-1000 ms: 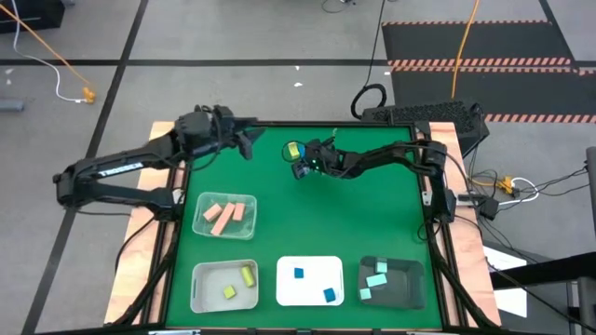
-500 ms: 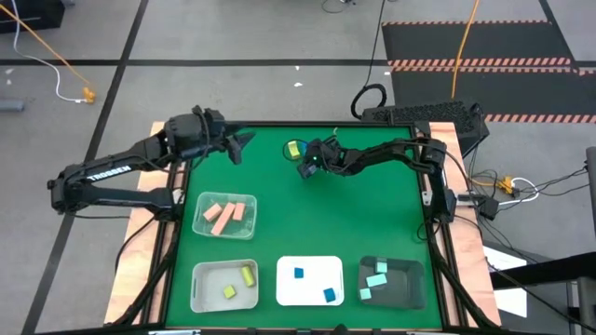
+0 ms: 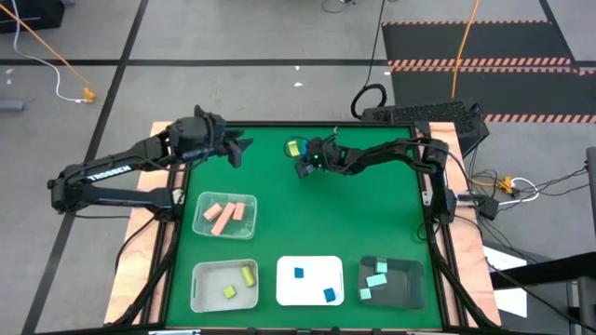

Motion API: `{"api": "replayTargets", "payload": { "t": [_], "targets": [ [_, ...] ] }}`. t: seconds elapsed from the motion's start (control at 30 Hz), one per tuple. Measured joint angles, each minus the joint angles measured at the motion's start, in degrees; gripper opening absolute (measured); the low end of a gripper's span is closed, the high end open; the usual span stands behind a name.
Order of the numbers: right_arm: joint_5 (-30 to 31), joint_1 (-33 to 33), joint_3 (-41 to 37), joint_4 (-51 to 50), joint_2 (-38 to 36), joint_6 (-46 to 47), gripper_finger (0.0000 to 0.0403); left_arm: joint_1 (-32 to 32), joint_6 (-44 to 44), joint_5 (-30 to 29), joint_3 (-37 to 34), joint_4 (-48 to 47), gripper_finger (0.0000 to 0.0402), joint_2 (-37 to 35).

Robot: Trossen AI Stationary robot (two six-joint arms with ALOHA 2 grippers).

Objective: Sort & place blocks by color
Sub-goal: Put the blue block into the white bin

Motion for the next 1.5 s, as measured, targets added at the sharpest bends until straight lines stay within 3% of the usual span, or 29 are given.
{"api": "replayTargets", "payload": {
  "t": [0.17, 0.43, 1.0, 1.3, 1.5],
  "targets": [
    [2.0, -0.7, -0.1, -0.2, 0.0, 8.7, 0.0249, 0.0, 0.3, 0.0, 0.0, -1.0, 0.0237, 0.0],
    [9.2, -1.8, -0.1, 2.8, 0.0, 14.9, 0.0258, 0.0, 1.0, 0.1, 0.0, -1.2, 0.0237, 0.0],
    [6.8, -3.0, 2.8, 4.2, 2.3, 18.1, 0.0258, 0.0, 2.3, 0.1, 0.0, -1.1, 0.0237, 0.0],
    [5.7, -2.5, 13.8, -13.9, 6.9, 11.9, 0.0258, 0.0, 0.6, 0.1, 0.0, -1.1, 0.0237, 0.0],
    [6.2, -2.1, 14.1, -19.2, 6.6, 11.2, 0.0258, -0.2, -1.4, 1.2, 0.0, -1.2, 0.0237, 0.0]
  ]
}}
